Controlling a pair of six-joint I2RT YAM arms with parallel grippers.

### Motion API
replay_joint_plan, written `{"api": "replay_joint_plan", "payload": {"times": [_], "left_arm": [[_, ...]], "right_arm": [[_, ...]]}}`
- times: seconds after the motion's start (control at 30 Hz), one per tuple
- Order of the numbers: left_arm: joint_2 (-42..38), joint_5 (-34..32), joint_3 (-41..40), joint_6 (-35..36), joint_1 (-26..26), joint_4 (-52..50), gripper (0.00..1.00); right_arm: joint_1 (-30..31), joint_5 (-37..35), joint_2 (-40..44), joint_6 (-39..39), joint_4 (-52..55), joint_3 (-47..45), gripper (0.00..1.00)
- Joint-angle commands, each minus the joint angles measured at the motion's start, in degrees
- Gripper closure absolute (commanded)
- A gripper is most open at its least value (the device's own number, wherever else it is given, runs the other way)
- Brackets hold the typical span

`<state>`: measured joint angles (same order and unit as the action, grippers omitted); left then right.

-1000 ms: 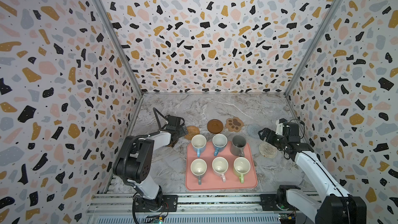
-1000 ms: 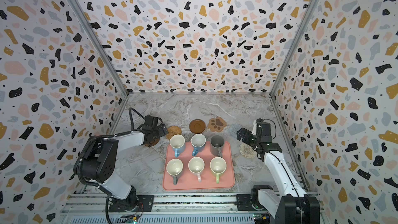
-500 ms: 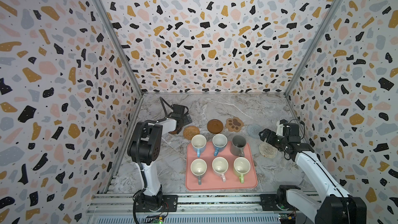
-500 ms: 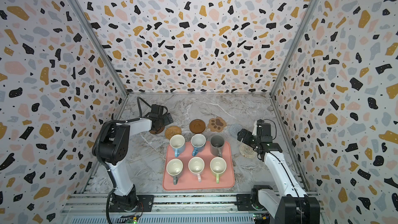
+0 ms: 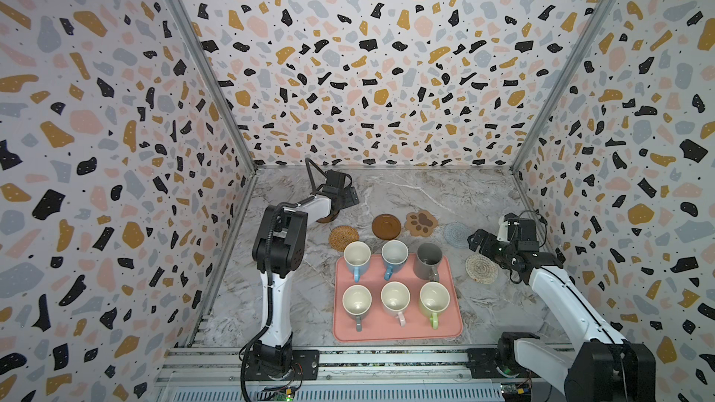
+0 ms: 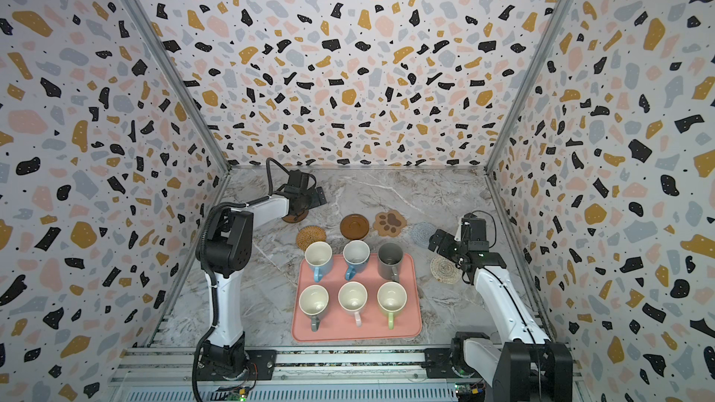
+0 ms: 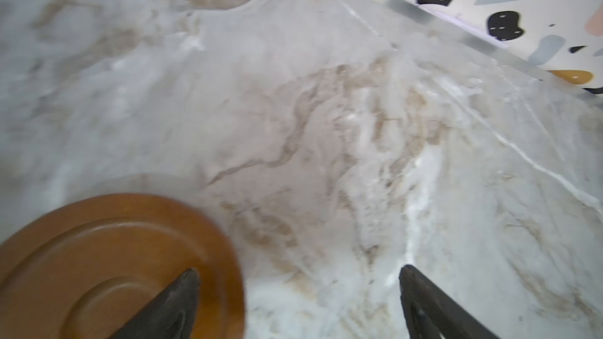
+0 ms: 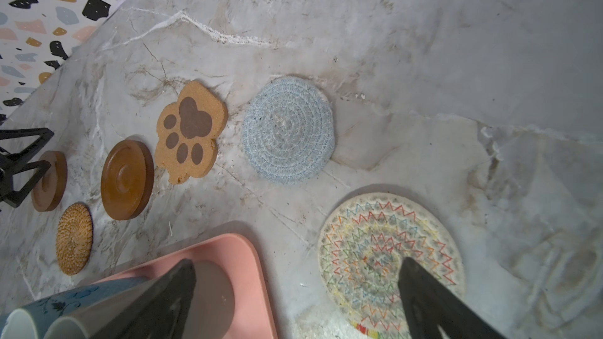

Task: Place cups on coasters
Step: Move the coaster to the top-center of the table.

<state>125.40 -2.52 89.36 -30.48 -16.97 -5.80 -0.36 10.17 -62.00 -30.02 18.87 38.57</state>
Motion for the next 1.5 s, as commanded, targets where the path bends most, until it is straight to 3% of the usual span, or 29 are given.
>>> {"api": "replay_joint_plan", "payload": {"times": [0.0,0.23,0.4,0.57,0.9,1.1,1.47], "left_arm": [[3.1,1.7,5.4,1.4,-1.6,-2.4,0.03],[7.1,1.5,11.8,1.4,-4.1,-5.1,0.04],[-2.2,-1.2,4.0,-1.0,-4.4,3.0,0.04],[-8.1,-5.7,4.8,2.2,-4.1,-1.1,0.03],[-15.4,-6.0,-8.0,0.7,8.1,-3.3,0.05],[-17.5,-5.3,-14.3,2.1,12.6,-2.3,0.12],[-11.7,-0.4,-15.6,5.1,12.8,-1.3,0.35]], "right_arm": [[-0.4,-1.3,-0.2,-0.3,0.4,2.4,0.01],[-1.1,-0.6,-0.6,0.3,0.2,2.7,0.01],[-1.3,0.6,-1.5,1.4,-0.1,2.7,0.01],[-1.6,0.9,-1.3,2.9,0.3,3.0,0.01],[-2.0,2.6,-1.3,3.4,0.1,2.6,0.01],[-2.3,2.3,-0.5,3.6,0.5,2.1,0.01],[-2.8,2.5,1.5,3.5,1.0,-0.1,0.01]]}}
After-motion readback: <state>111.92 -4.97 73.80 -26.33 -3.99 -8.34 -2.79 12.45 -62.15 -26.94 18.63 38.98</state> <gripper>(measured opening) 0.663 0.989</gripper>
